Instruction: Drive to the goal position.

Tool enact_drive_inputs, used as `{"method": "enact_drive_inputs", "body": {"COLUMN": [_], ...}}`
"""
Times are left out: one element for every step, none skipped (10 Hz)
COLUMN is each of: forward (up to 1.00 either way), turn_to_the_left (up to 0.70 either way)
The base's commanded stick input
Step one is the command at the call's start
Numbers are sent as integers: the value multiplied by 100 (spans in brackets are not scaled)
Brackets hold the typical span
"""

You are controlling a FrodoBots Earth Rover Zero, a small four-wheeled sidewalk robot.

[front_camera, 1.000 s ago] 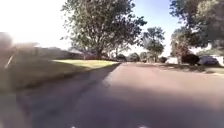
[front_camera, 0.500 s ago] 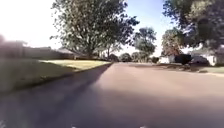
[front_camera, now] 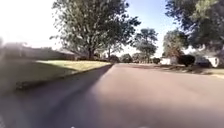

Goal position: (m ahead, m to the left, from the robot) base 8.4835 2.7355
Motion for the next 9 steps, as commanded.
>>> {"method": "enact_drive_inputs", "body": {"forward": [98, 98, 98, 98, 98, 98, 98, 99, 99], "turn_to_the_left": [0, 0, 0, 0, 0, 0, 0, 0, 0]}}
